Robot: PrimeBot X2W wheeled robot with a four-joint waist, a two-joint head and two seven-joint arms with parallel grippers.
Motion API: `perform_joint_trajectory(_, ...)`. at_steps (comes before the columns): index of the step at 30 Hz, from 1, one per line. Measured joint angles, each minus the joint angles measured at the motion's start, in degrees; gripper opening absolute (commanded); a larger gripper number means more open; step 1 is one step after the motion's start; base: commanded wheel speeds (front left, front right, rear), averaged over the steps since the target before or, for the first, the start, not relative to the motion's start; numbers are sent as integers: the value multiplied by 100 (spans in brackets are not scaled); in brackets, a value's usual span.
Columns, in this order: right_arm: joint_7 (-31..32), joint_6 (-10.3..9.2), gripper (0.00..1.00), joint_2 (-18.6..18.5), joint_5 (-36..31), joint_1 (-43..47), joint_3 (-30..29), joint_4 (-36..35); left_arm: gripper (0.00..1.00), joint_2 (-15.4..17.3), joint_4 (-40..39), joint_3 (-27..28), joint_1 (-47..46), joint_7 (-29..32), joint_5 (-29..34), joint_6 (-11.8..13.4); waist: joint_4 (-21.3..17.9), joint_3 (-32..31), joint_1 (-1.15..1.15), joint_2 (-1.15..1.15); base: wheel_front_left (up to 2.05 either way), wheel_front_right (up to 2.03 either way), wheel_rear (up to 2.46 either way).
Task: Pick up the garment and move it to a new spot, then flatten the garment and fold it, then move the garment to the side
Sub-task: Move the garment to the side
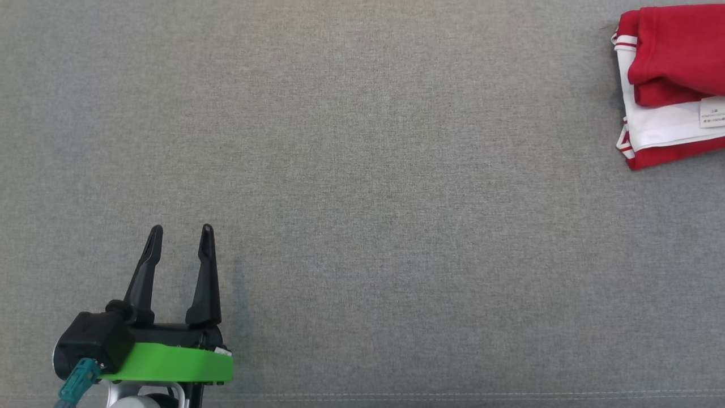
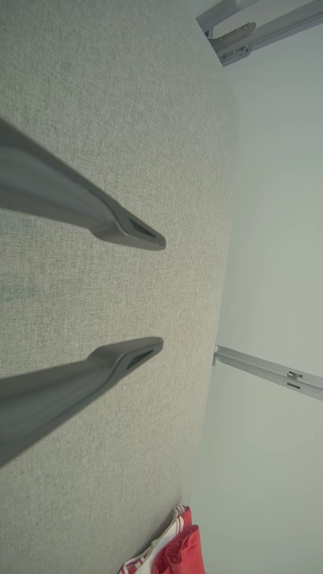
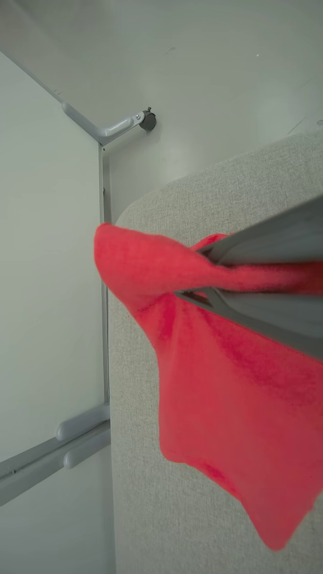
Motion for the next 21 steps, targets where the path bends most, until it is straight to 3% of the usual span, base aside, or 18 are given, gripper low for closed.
perform_joint_trajectory(3,-189,-42,0,-80,-259,-4,133,62,100,73,-33,1,-12,51,29,0,10,129,0,0,0,0,0)
perform_joint_trajectory(9,-552,-349,0,-147,-644,-113,250,236,100,130,-147,-16,-107,116,153,-3,27,388,0,0,0,0,0)
perform_joint_trajectory(11,-735,-446,15,-147,-762,-124,261,314,100,134,-169,-34,-175,153,156,-43,37,465,0,0,0,0,0)
perform_joint_trajectory(12,-745,-445,39,-138,-771,-122,275,375,100,134,-171,-36,-197,154,156,-43,43,499,0,0,0,0,0)
perform_joint_trajectory(13,-771,-457,50,-120,-768,-116,271,442,100,137,-171,-34,-211,155,156,-43,49,529,0,0,0,0,0)
perform_joint_trajectory(14,-832,-514,100,-89,-766,-113,265,505,100,140,-170,-32,-224,155,156,-42,54,555,0,0,0,0,0)
perform_joint_trajectory(21,-1101,-594,100,89,-691,-89,130,793,100,163,-169,5,-247,158,157,-42,57,602,0,0,0,0,0)
